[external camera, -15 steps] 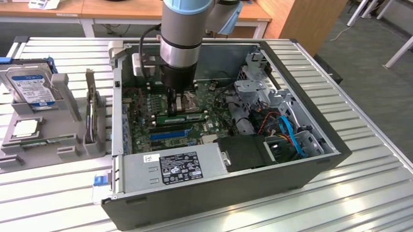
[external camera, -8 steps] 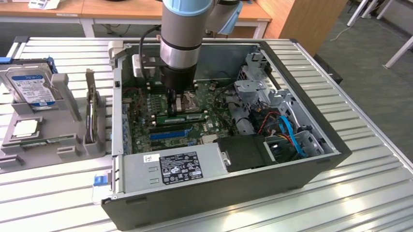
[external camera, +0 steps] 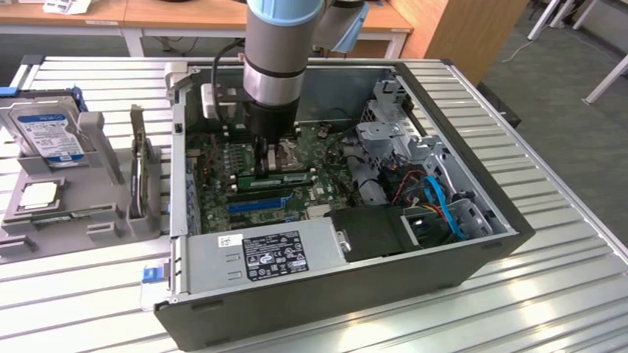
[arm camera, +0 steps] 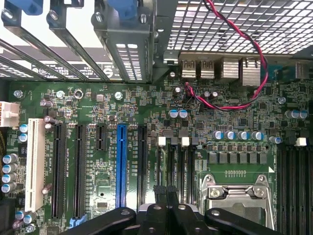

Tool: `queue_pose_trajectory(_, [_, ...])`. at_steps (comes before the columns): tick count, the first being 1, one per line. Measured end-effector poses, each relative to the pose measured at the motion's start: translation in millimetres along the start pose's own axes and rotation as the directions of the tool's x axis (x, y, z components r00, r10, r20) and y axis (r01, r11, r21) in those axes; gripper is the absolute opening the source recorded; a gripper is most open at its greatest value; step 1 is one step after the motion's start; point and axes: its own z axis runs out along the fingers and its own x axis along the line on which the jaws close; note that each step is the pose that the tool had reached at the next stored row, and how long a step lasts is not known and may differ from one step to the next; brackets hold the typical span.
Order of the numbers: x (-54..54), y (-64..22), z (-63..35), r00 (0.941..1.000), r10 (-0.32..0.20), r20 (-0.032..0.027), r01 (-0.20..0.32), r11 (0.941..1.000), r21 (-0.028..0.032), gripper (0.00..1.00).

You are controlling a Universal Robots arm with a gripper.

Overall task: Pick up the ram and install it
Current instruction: 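Press down the ram until it locks into place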

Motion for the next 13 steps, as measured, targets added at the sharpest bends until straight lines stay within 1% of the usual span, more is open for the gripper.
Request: queue_pose_trajectory(13, [0.5,-0.1,2.0,1.0,0.0,0.0001,0.0,1.0,0.0,0.1])
